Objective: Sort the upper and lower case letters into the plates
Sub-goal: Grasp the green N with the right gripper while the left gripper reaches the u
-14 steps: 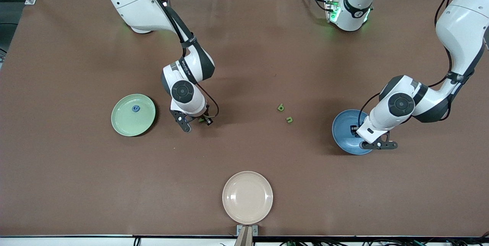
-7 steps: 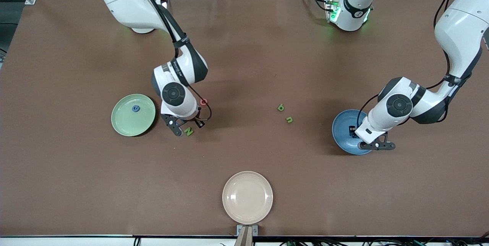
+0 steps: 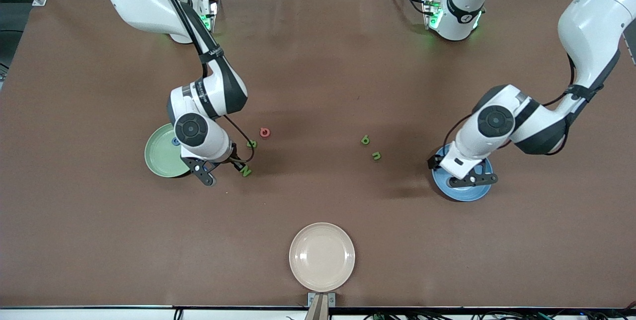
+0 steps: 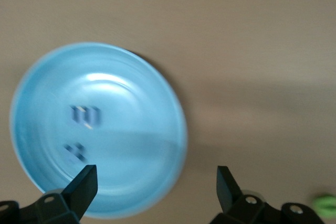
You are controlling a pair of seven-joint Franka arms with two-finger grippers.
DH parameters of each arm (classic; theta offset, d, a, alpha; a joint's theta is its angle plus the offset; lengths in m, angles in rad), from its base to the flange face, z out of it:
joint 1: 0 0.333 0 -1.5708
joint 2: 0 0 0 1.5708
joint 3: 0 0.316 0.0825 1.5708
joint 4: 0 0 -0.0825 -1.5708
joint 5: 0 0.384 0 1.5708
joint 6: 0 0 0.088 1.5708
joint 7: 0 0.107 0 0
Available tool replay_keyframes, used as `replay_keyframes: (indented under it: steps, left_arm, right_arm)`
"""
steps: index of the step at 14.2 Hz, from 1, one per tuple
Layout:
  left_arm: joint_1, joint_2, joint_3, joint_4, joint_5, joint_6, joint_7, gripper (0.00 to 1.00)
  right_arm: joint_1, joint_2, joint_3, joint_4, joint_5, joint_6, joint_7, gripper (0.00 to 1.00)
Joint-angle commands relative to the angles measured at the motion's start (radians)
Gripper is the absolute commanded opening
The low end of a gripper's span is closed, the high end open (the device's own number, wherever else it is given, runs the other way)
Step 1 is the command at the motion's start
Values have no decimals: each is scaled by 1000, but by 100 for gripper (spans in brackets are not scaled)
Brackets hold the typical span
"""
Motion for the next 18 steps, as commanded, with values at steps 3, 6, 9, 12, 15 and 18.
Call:
replay_keyframes:
  steps: [3, 6, 9, 12, 15, 18]
  left_arm:
    - [-190, -9, 26, -9, -28, -14, -332, 100]
    - [-224, -3, 35, -19, -30, -14, -403, 100]
    - [-265, 14, 61, -19, -30, 10, -507, 100]
    - [-323, 12, 131, -21, -30, 105, -613, 100]
    - [-392, 14, 202, -12, -24, 186, -686, 100]
    - [-489, 14, 291, 26, -19, 219, -668, 100]
  right_arm:
    - [-23, 9, 12, -26, -12, 112, -52, 18]
    - [-3, 49, 18, -28, -8, 195, -53, 98]
    - [8, 61, 18, -29, -3, 198, -55, 97]
    - [22, 84, 18, -31, -11, 238, -61, 93]
    - [14, 94, 18, -41, -11, 259, -99, 79]
    - [16, 98, 18, -41, -11, 261, -100, 57]
